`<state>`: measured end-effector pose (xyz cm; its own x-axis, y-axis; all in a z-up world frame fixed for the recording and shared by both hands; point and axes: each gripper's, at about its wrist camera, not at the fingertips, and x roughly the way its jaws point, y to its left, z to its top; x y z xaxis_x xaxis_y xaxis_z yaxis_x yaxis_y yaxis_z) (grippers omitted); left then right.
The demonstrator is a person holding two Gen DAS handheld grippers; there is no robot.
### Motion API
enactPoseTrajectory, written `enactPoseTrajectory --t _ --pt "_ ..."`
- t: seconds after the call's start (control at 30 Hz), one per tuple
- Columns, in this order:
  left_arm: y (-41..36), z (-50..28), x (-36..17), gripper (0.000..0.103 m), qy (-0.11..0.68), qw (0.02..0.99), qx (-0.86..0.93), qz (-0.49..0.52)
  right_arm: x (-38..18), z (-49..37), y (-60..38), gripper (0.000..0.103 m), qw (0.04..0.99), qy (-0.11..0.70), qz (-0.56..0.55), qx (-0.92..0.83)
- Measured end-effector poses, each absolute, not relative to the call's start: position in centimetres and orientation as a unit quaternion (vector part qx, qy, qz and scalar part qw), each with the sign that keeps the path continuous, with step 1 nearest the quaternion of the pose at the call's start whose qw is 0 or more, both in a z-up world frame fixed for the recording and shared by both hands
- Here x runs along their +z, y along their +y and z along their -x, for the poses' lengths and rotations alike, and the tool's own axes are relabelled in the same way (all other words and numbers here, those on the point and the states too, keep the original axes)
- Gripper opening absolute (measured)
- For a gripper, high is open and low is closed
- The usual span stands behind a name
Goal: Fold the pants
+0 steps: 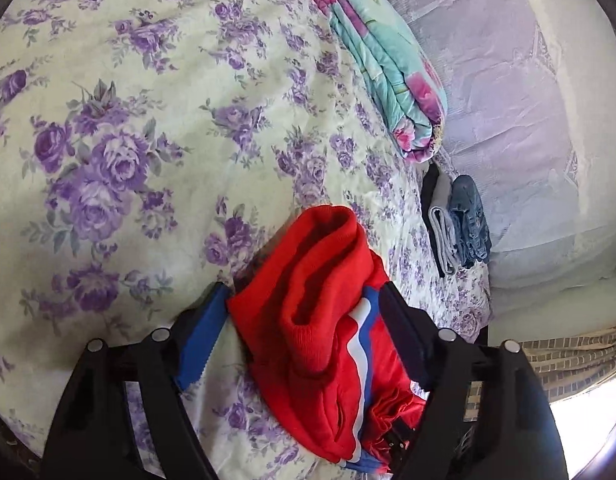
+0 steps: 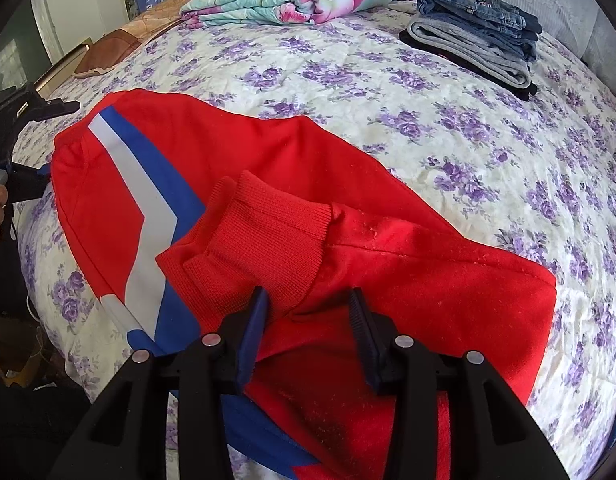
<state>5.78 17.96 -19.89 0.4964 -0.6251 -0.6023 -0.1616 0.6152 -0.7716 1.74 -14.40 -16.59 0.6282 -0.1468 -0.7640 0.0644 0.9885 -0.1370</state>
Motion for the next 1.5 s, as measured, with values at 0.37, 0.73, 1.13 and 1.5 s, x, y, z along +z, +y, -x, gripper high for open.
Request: enactPoseTrajectory --t 0.37,0.73,1.13,1.5 --pt "17.0 -5.1 -21.1 0.064 0.487 0.786 -0.152 0.349 -16.7 -1.7 -14.4 0.043 0.901 0.427 0.049 -0.058" --pt "16.1 -4.6 -16.8 0.027 0.45 0.829 -0.172 0.284 -12.6 1.0 -13.3 0.044 0.933 0.343 0.091 -0.058" --pt "15.0 -3.4 -13.5 0.023 0.426 0.839 -0.196 0.275 -16.7 -2.0 -14.1 0.046 0.901 0.416 0.101 -0.07" --pt "9.1 -0.4 -6.5 0.022 0.38 0.862 -0.257 0.215 -16.5 -4.1 -13.8 0.057 0.91 0.393 0.118 -0.051"
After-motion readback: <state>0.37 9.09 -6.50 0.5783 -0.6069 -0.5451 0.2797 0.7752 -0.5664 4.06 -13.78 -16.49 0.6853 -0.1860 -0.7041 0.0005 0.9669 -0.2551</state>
